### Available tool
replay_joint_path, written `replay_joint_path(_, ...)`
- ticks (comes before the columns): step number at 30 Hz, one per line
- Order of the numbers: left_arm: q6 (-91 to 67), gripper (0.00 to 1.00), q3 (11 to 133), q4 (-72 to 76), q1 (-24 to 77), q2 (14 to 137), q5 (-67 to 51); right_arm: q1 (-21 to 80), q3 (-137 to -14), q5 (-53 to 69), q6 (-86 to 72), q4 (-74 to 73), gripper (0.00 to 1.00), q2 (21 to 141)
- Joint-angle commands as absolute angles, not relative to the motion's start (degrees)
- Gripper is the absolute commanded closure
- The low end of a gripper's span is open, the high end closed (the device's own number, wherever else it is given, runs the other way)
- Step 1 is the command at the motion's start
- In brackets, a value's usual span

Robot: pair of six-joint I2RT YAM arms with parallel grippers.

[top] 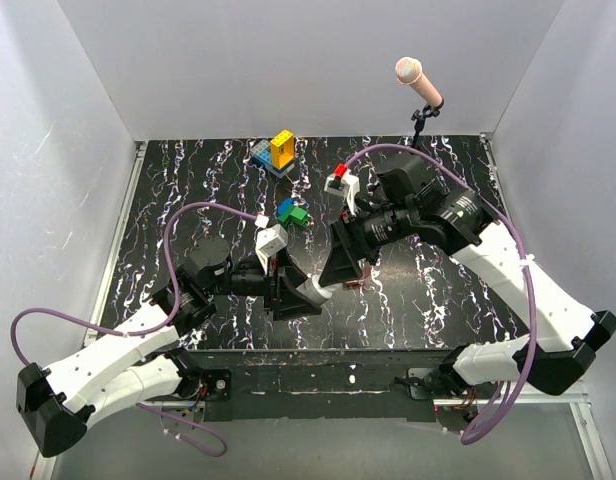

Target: Sort the pills into containers

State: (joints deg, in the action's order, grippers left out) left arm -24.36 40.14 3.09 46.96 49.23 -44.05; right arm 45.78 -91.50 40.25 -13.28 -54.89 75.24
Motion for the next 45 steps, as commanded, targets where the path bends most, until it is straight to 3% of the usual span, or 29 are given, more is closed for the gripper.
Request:
replay_joint_path(1, -23.38, 1.0, 42.19, 3.43, 47.29, 48.43, -43.07, 45.88, -91.84, 34.47, -15.47, -50.27, 0.14, 72.51)
replay_joint_path(7, -23.2, 1.0, 42.1, 3.34, 47.29, 47.38, -40.09, 45.88, -92.11, 26.81, -18.71, -47.73, 0.12, 69.71)
replay_joint_path(16, -24.6, 1.0, 39.12, 8.51, 47.46, 41.75, -27.96, 44.65, -80.79, 22.59, -25.48, -29.64, 0.11, 58.55)
replay_joint_path(25, -30.84, 1.0, 36.21, 24.68, 47.46, 42.01, -25.49, 43.59, -73.48, 31.19, -31.9, -10.48, 0.02, 54.32)
replay_joint_path(38, -39.46, 1.0, 36.38, 43.06, 47.55, 48.95, -30.06, 43.15, -71.02, 39.73, -35.77, 6.32, 0.02, 56.86)
replay_joint_path(45, -40.16, 1.0, 37.18, 43.68, 47.55, 50.1, -30.59, 43.15, -71.45, 42.28, -36.83, 9.93, 0.12, 59.59)
